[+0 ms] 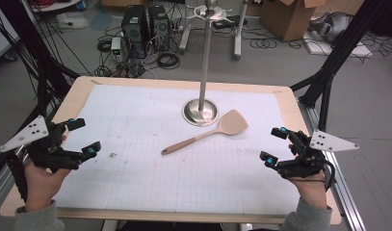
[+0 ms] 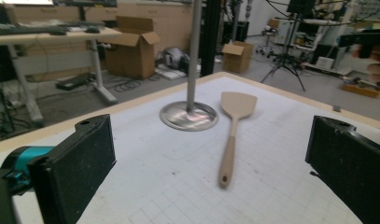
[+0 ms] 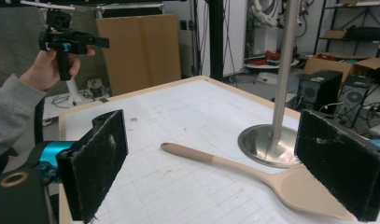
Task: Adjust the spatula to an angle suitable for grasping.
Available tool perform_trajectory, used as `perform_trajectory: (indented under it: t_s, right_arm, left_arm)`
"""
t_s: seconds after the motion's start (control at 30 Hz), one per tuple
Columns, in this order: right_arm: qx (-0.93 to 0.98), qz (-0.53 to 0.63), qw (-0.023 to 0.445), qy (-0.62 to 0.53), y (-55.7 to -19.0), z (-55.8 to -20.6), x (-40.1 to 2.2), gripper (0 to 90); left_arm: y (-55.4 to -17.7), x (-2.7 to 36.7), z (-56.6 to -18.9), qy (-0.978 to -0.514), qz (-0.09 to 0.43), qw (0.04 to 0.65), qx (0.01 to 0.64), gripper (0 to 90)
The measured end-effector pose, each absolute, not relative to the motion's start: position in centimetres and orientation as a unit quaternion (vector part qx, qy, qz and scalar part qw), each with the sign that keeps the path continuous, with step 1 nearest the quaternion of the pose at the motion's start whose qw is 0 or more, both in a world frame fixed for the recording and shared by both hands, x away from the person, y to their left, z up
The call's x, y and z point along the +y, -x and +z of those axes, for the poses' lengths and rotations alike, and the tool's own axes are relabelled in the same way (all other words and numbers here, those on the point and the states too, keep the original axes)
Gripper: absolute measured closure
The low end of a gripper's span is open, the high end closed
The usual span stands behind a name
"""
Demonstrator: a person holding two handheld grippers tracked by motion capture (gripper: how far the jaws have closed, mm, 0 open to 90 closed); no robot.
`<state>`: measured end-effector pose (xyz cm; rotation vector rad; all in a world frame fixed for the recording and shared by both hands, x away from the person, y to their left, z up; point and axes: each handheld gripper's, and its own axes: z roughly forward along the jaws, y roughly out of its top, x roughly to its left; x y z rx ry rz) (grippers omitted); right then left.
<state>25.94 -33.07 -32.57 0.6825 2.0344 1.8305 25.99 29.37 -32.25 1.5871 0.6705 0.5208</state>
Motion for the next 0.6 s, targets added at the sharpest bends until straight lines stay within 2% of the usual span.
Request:
perform_trajectory:
  t_s: [0.4,0.6]
  right_arm:
    - [0.709,0.638,0.176,-0.244,-26.4,-32.9,-32.6,8.6]
    - [0.722,0.620,0.176,-0.251,-27.7,-33.7,-30.6,8.6]
  left_arm:
    - [-26.2,29.4,-32.5,-0.691,0.222,0.619,0.299,1.8]
    - [-26.5,29.3,-32.8,-0.695,0.217,0.615,0.302,1.8]
